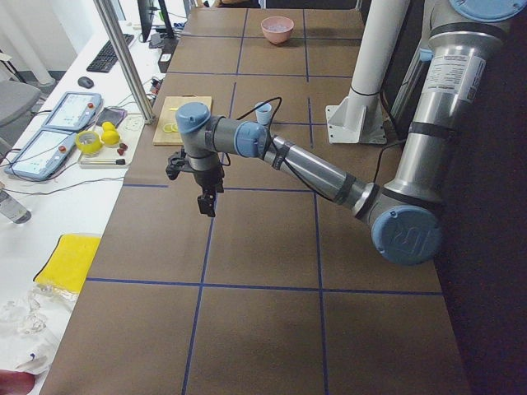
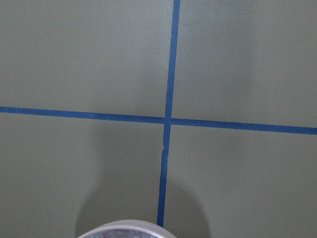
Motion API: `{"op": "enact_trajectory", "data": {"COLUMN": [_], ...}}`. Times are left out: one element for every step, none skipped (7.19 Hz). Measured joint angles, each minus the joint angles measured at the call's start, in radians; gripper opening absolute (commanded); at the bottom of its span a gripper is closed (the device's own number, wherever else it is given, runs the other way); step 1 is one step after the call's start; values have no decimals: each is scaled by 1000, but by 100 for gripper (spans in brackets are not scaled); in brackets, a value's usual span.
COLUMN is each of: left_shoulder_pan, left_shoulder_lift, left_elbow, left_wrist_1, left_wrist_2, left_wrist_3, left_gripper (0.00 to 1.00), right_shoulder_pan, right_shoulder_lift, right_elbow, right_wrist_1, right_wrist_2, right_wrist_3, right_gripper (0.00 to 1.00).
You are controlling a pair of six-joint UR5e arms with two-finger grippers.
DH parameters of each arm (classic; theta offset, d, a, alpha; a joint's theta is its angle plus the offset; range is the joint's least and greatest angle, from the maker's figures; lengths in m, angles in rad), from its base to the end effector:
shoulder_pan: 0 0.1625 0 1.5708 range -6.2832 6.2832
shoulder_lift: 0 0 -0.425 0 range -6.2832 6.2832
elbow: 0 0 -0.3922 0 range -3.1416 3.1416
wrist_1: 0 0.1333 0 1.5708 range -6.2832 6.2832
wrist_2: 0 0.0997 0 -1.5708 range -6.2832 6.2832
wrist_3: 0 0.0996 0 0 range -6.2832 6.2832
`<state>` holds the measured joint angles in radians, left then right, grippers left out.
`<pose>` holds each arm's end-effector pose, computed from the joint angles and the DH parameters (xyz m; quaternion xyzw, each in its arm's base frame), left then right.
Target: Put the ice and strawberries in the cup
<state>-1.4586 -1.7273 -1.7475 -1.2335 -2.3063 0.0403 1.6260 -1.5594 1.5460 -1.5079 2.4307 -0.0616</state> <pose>-0.0060 -0.5403 0.5283 -0.0148 0.3592 0.0704 0.9305 0.0853 -0.4958 0.6527 0.0468 -0.4147 -0.0132 0.9087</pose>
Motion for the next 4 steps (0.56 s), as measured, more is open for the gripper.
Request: {"op": "enact_trajectory", "data": {"left_shoulder_pan": [-47, -81, -98, -104], "left_shoulder_lift": [35, 62, 73, 78], "left_elbow": [63, 114, 142, 155], "left_wrist_1": [-18, -53, -78, -89], "left_wrist_2": [-52, -87, -102, -107], "left_wrist_3": [74, 126, 147, 155], "left_gripper": [100, 100, 100, 100], "right_shoulder_pan": [0, 0, 0, -1], "right_shoulder_lift": [0, -2, -4, -4], "right_elbow": [1, 1, 0, 0], "right_wrist_1": [4, 18, 34, 43], "right_wrist_2": [1, 1, 1, 1], "right_wrist_3": [1, 2, 3, 3], "right_gripper": [100, 99, 100, 99]}}
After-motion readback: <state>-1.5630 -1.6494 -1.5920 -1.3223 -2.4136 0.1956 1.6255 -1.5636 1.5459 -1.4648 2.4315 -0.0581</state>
